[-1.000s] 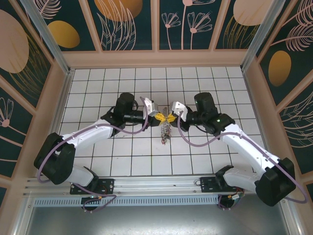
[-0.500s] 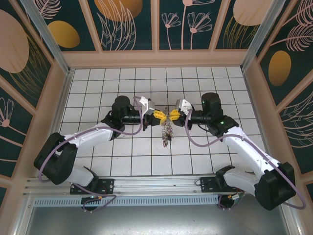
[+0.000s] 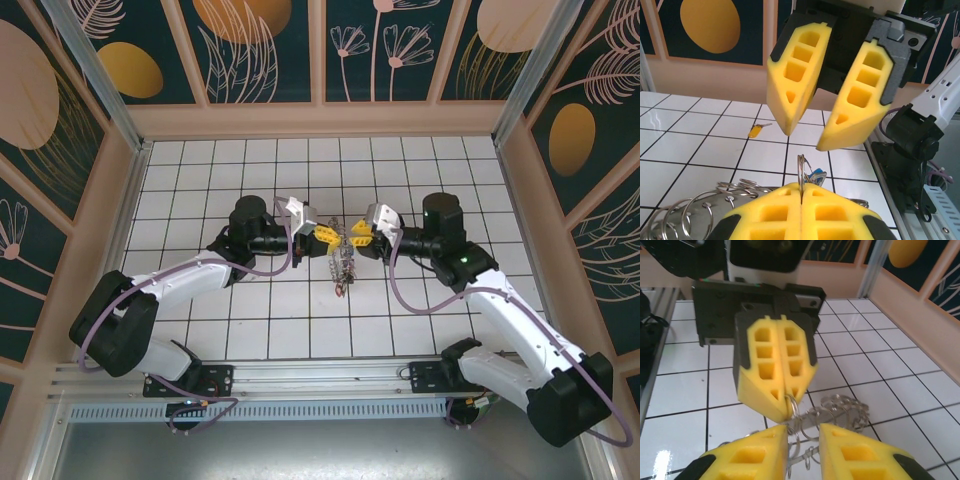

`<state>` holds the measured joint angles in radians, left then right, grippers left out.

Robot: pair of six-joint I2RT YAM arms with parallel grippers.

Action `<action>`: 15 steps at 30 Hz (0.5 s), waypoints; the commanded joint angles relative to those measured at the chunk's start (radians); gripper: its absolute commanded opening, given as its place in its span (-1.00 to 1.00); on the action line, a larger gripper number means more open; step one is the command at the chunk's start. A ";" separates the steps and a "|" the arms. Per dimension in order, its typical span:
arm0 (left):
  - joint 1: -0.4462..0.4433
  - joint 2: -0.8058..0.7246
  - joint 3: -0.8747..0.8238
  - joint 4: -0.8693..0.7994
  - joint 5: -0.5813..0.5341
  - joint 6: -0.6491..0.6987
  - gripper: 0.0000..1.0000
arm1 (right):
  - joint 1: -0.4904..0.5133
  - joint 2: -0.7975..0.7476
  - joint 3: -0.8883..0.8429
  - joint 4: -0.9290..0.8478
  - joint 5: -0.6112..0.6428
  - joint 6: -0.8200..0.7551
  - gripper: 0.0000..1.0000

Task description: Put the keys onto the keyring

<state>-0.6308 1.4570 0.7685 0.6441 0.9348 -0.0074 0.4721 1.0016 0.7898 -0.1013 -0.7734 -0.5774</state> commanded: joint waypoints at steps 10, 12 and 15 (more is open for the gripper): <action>-0.005 -0.009 0.043 0.022 0.019 0.013 -1.00 | 0.008 0.085 0.063 -0.036 -0.057 -0.061 -0.67; -0.004 -0.010 0.041 0.025 0.024 0.011 -1.00 | 0.008 0.089 0.058 -0.037 -0.053 -0.068 -0.68; -0.004 -0.005 0.045 0.029 0.030 0.008 -1.00 | 0.007 0.092 0.055 -0.036 -0.057 -0.067 -0.79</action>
<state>-0.6304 1.4624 0.7795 0.6308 0.9340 -0.0051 0.4751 1.0859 0.8196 -0.1318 -0.8104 -0.6216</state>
